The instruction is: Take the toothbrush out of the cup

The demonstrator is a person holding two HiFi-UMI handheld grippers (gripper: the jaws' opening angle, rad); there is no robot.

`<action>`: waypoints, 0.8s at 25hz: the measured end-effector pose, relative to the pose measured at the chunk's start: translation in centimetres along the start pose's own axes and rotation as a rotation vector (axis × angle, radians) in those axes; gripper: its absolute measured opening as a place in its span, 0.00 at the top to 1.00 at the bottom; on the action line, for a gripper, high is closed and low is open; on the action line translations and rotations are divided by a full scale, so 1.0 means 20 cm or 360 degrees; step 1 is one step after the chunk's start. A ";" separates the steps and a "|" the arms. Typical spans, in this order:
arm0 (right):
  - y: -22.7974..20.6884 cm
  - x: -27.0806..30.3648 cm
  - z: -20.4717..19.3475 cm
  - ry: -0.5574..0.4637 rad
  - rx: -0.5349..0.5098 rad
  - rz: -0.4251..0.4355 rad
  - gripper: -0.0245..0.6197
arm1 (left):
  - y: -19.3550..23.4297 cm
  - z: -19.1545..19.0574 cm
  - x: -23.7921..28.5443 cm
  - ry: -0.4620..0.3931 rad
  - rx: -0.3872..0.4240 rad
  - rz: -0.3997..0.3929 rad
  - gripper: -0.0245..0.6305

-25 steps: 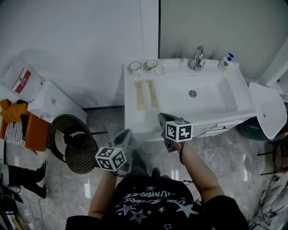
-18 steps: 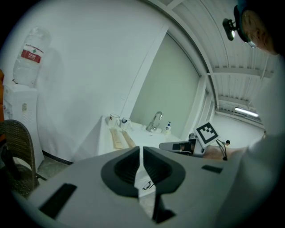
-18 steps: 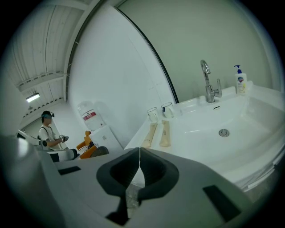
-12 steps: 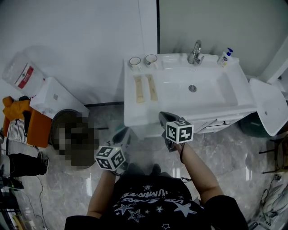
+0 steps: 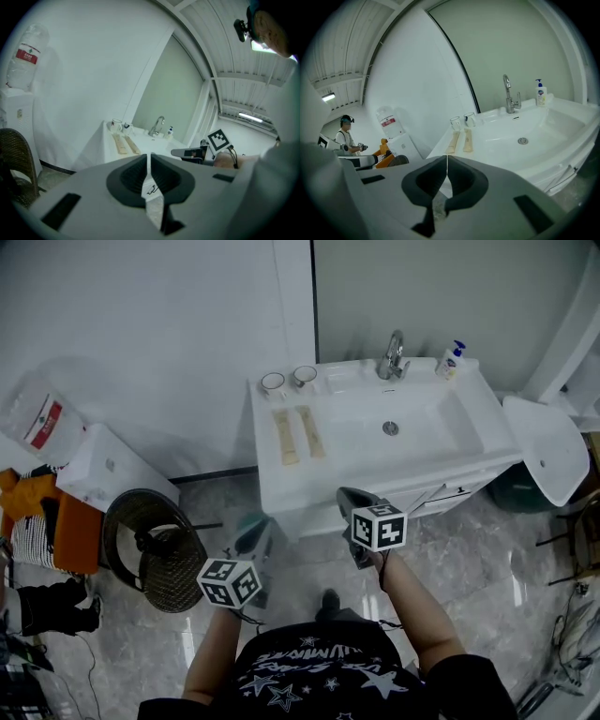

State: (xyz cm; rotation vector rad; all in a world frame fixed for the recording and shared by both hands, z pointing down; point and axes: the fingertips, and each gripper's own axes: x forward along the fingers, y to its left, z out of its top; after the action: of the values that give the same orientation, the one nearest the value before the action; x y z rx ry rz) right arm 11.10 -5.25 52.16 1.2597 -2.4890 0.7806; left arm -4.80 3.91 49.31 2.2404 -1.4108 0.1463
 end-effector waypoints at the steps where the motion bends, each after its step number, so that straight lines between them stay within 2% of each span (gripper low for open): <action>1: 0.02 -0.02 -0.01 -0.0006 0.0003 -0.0016 0.94 | 0.01 0.00 -0.02 0.0003 0.0000 -0.0011 0.91; 20: 0.42 -0.36 -0.29 -0.0071 -0.0045 -0.0196 0.94 | -0.04 -0.16 -0.46 0.0002 0.0035 -0.0222 0.91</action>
State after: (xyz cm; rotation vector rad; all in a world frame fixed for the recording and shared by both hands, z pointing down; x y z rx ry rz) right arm 8.52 6.96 50.81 1.4200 -2.4204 0.6925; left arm -7.77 13.18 48.62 2.3473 -1.2529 0.1168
